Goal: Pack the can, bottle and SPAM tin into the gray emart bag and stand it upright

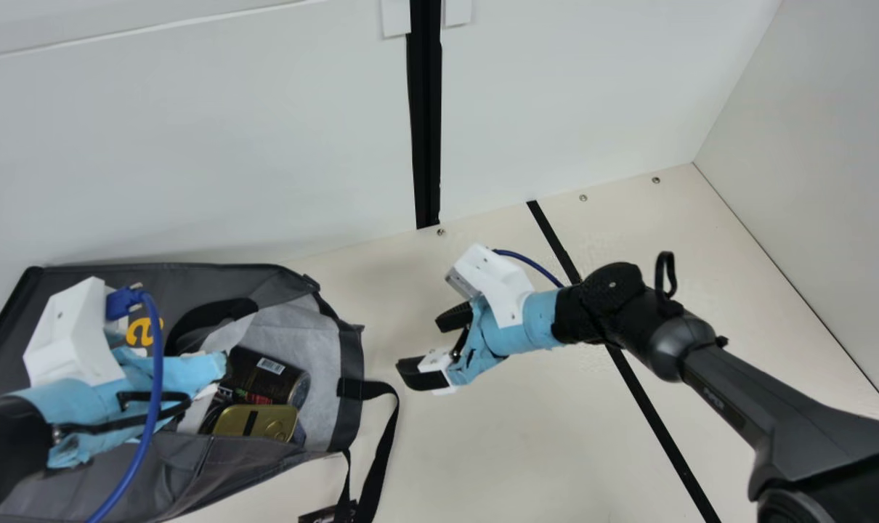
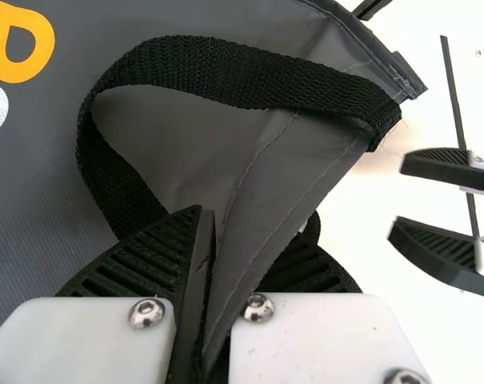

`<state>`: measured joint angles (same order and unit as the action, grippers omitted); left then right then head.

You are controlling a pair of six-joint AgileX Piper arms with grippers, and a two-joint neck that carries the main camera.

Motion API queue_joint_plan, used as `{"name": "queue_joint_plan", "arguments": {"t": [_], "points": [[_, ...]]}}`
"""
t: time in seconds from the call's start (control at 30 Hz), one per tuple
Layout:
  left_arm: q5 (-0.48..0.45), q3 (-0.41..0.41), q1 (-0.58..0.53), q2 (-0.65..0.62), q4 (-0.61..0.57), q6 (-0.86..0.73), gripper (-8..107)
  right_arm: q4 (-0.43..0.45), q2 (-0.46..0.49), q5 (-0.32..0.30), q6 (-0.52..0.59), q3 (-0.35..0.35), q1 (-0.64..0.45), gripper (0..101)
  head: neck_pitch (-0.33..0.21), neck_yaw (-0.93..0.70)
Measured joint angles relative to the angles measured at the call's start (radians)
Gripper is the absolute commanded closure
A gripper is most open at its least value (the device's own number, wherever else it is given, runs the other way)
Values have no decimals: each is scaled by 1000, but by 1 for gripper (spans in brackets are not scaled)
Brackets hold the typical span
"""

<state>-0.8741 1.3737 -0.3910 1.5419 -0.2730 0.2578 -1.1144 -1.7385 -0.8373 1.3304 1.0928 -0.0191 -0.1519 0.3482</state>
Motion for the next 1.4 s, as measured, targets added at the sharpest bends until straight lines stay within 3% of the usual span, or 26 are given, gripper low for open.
{"name": "queue_joint_plan", "arguments": {"t": [1.4], "points": [[0,0,0,0,0,0,107,-128,-335,57,57,254,225,6,0,0]]}}
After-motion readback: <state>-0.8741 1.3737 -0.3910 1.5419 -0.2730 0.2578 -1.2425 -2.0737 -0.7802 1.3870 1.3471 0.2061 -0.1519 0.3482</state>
